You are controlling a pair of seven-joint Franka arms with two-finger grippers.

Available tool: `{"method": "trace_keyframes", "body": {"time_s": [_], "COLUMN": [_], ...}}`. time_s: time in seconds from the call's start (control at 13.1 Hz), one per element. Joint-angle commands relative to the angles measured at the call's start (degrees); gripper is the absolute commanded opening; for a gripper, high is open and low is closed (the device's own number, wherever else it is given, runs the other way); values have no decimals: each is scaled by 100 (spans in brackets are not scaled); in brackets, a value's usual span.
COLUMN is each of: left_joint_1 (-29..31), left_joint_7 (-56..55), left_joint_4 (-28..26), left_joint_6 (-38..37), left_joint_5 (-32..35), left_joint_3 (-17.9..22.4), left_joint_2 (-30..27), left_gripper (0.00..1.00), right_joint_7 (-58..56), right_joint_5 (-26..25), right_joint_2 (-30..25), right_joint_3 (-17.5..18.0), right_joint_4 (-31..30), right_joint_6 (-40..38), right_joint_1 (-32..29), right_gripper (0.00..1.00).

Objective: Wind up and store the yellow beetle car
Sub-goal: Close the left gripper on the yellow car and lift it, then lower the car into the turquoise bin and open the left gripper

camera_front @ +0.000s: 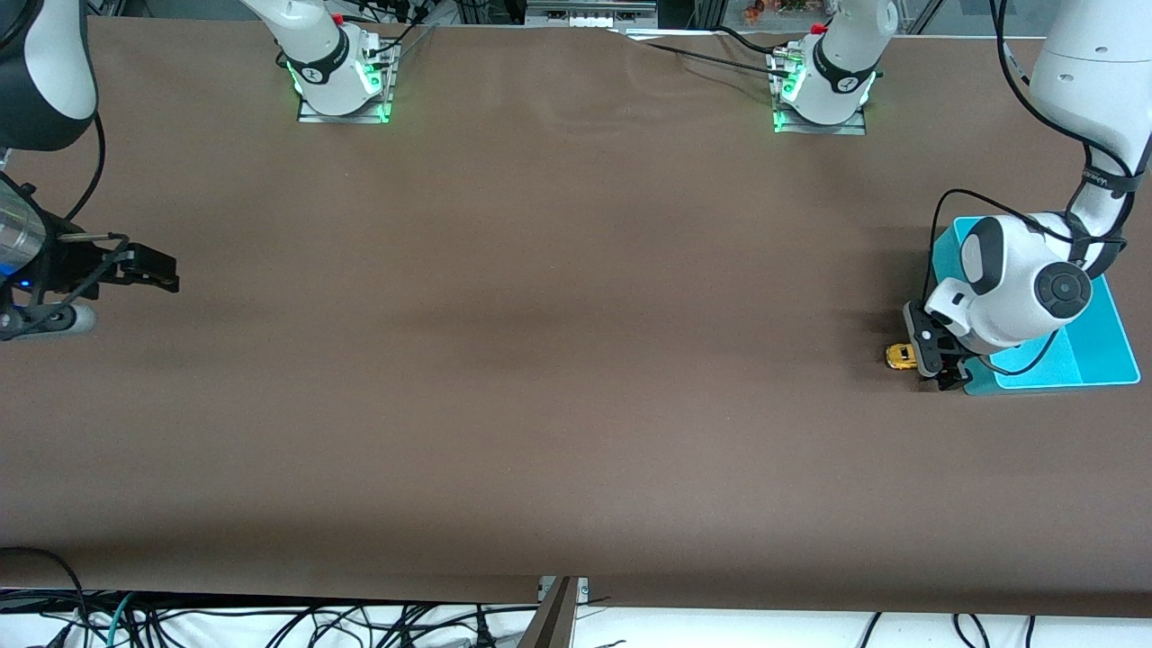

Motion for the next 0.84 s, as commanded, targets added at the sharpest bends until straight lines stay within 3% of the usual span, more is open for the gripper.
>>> {"method": "trace_keyframes", "body": {"time_s": [0.0,0.08,0.3,0.46,0.68,0.76], "left_joint_1": [78,69,69,52,34,104], "left_joint_7": [72,72,63,11,71,202], "left_joint_4": [-150,-124,-54,243,1253,1473], "left_joint_6": [173,173,-193,-1454,-3889,-4357], "left_joint_5": [141,140,140,-34,-273,-238], "left_joint_3": [-66,-74,-92,-118,-311,-294], "left_joint_2": [-92,-92,-424,-828,-1190,-1217], "left_gripper": [30,20,20,20,20,20], "right_joint_7": [34,34,34,43,156,314], "right_joint_5": [-42,-68,-69,-7,10,11], "right_joint_2": [-274,-328,-408,-408,-451,-452], "right_joint_3": [21,21,-146,-173,-173,-173], "right_joint_4": [-34,-17,-43,-148,-245,-254], "right_joint_6": [11,2,-225,-306,-489,-577], "right_joint_1": [-22,-22,-58,-49,-40,-23], "right_gripper": [100,100,100,100,100,100]}}
